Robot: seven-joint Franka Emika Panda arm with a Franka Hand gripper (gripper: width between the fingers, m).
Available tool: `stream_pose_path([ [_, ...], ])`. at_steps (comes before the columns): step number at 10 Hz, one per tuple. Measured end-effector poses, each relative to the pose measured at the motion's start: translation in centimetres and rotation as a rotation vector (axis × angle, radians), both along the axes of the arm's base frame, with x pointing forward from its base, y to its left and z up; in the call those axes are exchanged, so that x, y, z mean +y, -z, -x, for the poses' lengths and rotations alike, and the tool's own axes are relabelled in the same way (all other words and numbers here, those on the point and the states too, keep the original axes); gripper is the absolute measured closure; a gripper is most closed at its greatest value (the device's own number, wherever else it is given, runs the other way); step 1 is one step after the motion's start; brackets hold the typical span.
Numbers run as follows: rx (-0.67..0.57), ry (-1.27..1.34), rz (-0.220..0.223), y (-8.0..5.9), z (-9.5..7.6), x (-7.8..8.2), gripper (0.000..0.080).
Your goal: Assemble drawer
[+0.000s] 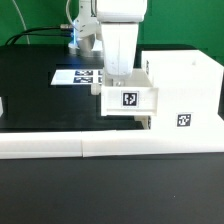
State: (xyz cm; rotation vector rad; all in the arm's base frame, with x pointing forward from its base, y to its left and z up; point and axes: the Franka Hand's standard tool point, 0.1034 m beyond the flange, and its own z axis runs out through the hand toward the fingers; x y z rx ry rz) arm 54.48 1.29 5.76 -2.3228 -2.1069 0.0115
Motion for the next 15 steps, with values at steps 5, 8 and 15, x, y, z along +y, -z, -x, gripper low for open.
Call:
stream_pose_path([
  [5, 0.000, -0.065, 0.000, 0.0, 0.0, -0.1, 0.0757],
  [8, -0.001, -0.086, 0.000, 0.0, 0.0, 0.0, 0.0757],
  [15, -0.004, -0.110, -0.006, 0.0, -0.5, 1.4, 0.0757],
])
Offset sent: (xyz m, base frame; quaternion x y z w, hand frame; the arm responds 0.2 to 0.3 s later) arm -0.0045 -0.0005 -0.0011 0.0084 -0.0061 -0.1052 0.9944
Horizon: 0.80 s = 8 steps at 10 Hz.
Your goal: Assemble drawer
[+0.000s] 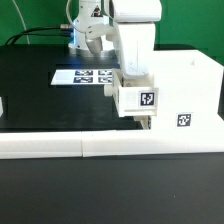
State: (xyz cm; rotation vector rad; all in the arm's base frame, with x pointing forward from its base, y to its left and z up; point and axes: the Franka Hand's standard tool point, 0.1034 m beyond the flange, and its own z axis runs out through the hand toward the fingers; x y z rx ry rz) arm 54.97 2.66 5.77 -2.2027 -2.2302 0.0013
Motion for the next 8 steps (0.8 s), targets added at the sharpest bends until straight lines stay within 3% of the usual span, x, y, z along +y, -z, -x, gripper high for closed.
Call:
stream_pose_path([
  [3, 0.000, 0.007, 0.000, 0.0, 0.0, -0.1, 0.0694],
  [4, -0.003, 0.013, 0.000, -0.2, -0.1, -0.1, 0.0471],
  [5, -0.006, 0.018, 0.001, -0.4, -0.2, -0.1, 0.0471],
  [6, -0.004, 0.022, 0.004, -0.9, -0.2, -0.1, 0.0255],
  [7, 0.002, 0.023, 0.009, -1.7, -0.2, -0.2, 0.0255],
  [8, 0.005, 0.023, 0.015, -2.6, -0.2, -0.3, 0.0183],
])
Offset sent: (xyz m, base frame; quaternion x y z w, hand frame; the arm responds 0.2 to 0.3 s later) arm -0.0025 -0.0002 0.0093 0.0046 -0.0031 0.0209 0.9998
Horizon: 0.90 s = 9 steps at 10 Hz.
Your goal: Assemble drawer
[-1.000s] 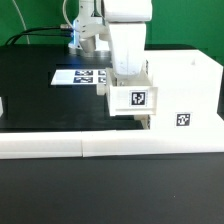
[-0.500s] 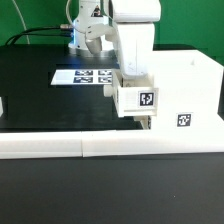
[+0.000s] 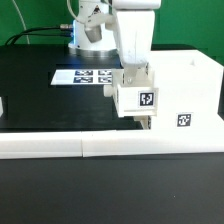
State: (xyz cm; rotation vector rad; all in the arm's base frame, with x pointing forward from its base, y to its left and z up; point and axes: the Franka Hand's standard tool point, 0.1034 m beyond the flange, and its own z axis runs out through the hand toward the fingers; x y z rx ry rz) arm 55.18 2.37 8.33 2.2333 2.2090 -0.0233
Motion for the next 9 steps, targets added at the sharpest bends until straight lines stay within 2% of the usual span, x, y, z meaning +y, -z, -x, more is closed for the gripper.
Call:
stream_pose_path([
  [2, -0.013, 0.000, 0.008, -1.8, -0.3, -0.4, 0.0160],
  [4, -0.023, -0.017, 0.018, -3.0, 0.0, -2.5, 0.0151],
  [5, -0.020, -0.015, 0.019, -3.0, 0.3, -3.5, 0.0150],
  [8, -0.017, -0.006, 0.017, -2.8, 0.4, -3.7, 0.0150],
  [9, -0.014, -0.047, -0.022, -2.4, 0.5, -4.5, 0.0150],
])
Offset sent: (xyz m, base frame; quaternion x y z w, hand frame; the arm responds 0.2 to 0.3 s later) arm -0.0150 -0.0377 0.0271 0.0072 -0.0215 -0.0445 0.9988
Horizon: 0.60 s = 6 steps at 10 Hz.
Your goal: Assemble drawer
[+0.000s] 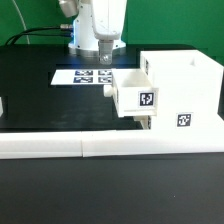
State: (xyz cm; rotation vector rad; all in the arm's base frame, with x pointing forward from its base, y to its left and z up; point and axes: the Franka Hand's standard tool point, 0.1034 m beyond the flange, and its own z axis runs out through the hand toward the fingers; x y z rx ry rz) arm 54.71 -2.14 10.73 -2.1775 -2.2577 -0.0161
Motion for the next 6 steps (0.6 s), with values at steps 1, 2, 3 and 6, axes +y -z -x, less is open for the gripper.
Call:
stream_pose_path([
  [1, 0.010, 0.004, -0.057, 1.1, 0.1, -1.4, 0.0150],
  [2, 0.012, -0.003, -0.096, 1.9, -0.2, -2.3, 0.0150],
  [3, 0.017, -0.023, -0.119, 2.6, -0.3, -2.8, 0.0150],
  [6, 0.050, 0.001, -0.169, 4.7, 0.1, -1.8, 0.0150],
])
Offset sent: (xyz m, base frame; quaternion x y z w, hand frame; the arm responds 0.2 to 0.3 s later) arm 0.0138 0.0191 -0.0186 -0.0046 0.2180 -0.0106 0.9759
